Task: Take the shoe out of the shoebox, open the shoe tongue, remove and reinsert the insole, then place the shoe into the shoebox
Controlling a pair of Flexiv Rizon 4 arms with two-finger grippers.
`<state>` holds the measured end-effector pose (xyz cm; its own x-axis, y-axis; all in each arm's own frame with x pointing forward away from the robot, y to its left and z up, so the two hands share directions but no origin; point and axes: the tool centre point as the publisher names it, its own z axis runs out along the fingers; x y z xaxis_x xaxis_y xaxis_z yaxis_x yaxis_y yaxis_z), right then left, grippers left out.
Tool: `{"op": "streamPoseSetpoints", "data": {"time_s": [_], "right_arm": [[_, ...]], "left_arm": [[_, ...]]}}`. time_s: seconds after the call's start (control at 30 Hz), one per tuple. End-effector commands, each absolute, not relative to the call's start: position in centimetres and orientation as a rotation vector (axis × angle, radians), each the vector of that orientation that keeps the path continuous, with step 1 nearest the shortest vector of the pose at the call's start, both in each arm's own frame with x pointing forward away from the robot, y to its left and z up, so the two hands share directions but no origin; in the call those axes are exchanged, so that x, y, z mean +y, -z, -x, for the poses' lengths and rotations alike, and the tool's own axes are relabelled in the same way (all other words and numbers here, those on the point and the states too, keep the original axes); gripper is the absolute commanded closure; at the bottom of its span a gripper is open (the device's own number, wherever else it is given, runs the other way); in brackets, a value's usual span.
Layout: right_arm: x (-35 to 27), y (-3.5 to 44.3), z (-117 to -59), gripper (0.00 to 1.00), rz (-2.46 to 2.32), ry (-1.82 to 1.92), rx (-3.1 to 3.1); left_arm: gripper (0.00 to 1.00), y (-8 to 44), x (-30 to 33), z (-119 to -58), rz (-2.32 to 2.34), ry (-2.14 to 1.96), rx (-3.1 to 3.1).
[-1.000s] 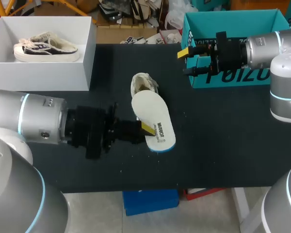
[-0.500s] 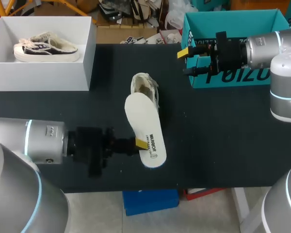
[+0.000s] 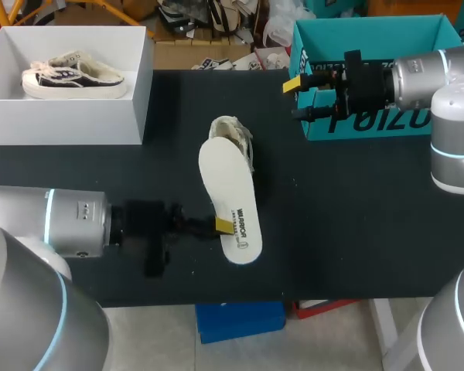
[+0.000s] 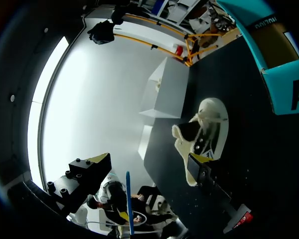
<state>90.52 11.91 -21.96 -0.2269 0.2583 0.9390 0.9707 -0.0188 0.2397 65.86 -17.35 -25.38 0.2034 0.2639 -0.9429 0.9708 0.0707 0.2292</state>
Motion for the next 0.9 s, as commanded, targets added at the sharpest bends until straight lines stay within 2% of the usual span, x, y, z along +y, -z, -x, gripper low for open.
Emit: {"op": "streamPoseSetpoints", "data": {"time_s": [0.03, 0.6, 0.9], "right_arm": [[12.0, 22.1, -90.5, 0.00, 1.318, 1.293, -1.557], [12.0, 22.1, -90.5, 0.00, 1.318, 1.293, -1.557], [12.0, 22.1, -90.5, 0.00, 1.318, 1.293, -1.557]], "left_arm": [[1.00, 26.4, -17.5, -68.5, -1.392, 0.858, 1.260], [1.00, 27.5, -16.8, -78.7, -1.425, 0.821, 1.316], [1.00, 27.0, -16.8, -81.1, -1.414, 0.804, 1.274]]}}
